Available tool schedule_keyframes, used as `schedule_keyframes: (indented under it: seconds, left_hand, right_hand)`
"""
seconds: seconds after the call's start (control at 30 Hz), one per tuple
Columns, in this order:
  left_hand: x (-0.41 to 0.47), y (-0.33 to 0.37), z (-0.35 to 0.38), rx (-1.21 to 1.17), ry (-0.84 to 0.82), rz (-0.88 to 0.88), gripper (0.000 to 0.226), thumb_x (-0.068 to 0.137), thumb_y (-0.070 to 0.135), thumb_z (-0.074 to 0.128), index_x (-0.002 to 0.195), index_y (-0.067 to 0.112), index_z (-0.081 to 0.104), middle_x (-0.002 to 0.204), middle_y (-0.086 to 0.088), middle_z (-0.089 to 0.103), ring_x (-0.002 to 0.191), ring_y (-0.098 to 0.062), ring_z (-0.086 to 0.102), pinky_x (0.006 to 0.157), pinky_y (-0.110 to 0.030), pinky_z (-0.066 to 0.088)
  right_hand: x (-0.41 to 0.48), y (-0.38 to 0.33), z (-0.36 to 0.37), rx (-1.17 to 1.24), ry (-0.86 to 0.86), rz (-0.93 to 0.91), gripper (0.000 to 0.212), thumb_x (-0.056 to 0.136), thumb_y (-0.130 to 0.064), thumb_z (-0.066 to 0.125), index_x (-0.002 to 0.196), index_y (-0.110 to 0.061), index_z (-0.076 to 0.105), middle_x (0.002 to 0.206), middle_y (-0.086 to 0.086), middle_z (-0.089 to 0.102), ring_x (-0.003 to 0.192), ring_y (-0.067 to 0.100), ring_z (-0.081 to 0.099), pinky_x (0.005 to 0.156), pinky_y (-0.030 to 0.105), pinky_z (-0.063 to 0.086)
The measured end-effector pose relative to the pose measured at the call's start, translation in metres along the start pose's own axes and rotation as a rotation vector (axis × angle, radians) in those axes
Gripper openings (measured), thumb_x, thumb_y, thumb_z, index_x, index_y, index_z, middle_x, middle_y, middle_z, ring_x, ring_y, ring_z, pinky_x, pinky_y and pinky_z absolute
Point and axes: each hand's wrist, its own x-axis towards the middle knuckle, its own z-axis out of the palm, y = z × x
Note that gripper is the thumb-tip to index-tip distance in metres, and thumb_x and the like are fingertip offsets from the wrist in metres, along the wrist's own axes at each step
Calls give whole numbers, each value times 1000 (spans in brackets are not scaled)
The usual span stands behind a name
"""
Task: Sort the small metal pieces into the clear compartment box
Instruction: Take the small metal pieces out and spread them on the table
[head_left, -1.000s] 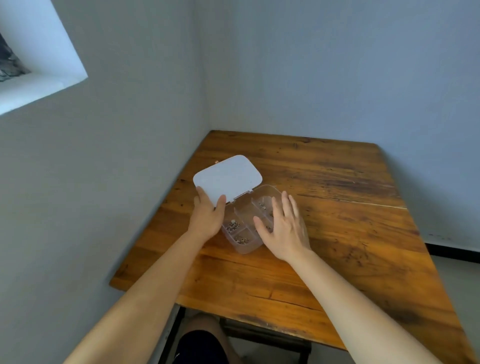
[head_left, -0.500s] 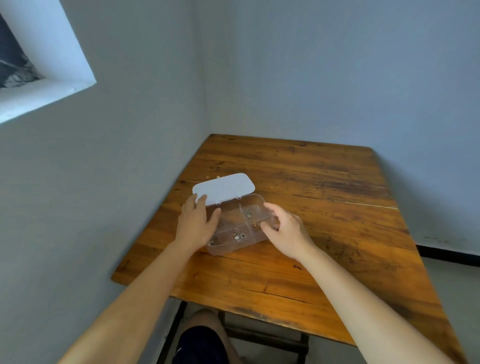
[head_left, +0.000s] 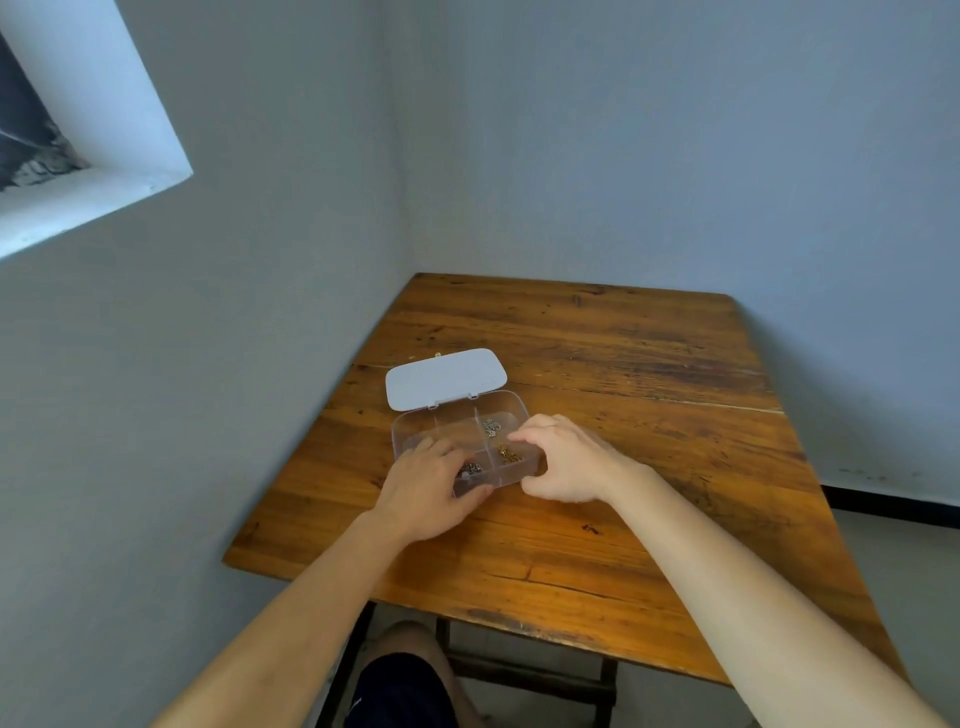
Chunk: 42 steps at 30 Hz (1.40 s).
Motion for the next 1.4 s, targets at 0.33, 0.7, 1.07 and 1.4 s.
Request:
schedule_keyframes:
  seconds: [0.33,0.7,1.07,1.4]
  left_hand:
    - [6,5,-6,-79,-51,-75,37,87,56,62,117,36,69,98,13,69,81,-4,58,70,-24,47]
    - [4,8,-11,-195,-27,-185,19,78,56,72,84,38,72,78,21,64,73,0,55,56,-16,33]
    - [2,5,-12,-517,-27,-292,13,74,43,82,77,37,70,77,13,69,75,-8,61,61,-22,42]
    - [3,12,-44,-1017,69,-336,7,78,20,82,83,19,78,88,-2,75,83,-14,67,63,-18,52]
  right_hand:
    - [16,1,12,-54,-52,-44,60,86,-49,70,140,-31,53,132,-7,51,117,21,42,98,42,42]
    - [20,0,11,71,-65,-17,24,81,-44,77,101,-37,67,105,-8,62,111,17,41,86,39,43]
    - [12,1,3,433,-30,45,17,79,-47,78,91,-37,71,103,-18,66,103,8,57,85,35,48]
    - [-21,8,-16,917,292,187,16,92,-34,67,104,-23,67,100,-7,75,98,7,70,90,34,58]
